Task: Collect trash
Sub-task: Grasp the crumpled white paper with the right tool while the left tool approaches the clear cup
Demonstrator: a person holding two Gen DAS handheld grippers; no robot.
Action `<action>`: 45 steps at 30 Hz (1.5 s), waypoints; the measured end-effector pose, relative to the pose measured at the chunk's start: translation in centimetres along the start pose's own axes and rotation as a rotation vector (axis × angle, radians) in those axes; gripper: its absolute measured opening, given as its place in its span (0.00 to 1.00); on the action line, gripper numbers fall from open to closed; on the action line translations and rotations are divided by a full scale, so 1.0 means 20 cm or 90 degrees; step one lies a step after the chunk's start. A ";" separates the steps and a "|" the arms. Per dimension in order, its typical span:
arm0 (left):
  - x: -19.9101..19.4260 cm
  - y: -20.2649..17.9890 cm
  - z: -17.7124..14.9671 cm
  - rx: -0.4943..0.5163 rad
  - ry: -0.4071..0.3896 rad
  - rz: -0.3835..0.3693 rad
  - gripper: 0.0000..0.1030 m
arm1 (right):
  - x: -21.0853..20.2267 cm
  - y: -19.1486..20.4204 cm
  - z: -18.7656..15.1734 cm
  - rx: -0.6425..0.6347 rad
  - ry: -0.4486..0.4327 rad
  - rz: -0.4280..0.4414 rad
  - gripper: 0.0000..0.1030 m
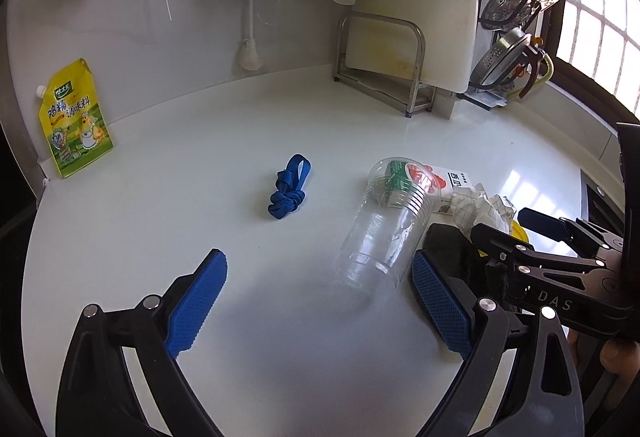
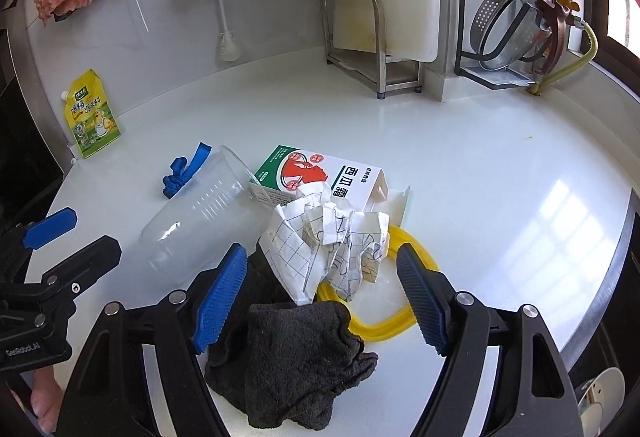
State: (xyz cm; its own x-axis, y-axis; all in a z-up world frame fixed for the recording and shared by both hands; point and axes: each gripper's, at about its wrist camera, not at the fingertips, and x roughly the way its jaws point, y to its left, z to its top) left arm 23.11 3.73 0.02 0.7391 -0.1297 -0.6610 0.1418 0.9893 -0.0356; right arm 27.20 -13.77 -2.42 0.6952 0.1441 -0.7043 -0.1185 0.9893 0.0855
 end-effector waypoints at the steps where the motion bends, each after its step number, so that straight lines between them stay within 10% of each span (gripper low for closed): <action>1: 0.00 0.00 0.00 0.001 0.001 0.000 0.89 | 0.01 0.00 0.00 -0.001 0.001 -0.002 0.72; 7: 0.02 -0.02 0.00 0.008 0.006 0.001 0.89 | 0.06 -0.01 0.01 -0.004 0.002 -0.002 0.69; 15: 0.06 -0.08 0.01 0.016 0.017 -0.018 0.89 | 0.03 -0.02 0.01 -0.008 -0.005 0.021 0.33; 36: 0.36 -0.21 0.09 0.032 0.099 -0.031 0.89 | -0.22 -0.27 -0.05 0.089 -0.088 0.087 0.32; 45: 0.42 -0.22 0.09 0.035 0.119 -0.046 0.65 | -0.23 -0.28 -0.07 0.095 -0.088 0.097 0.32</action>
State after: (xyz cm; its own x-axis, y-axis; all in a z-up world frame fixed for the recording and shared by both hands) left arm 29.88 -1.81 -3.91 0.5915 -0.1805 -0.7859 0.2301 0.9719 -0.0500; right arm 23.60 -19.95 -0.64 0.7690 0.2833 -0.5730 -0.1304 0.9471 0.2932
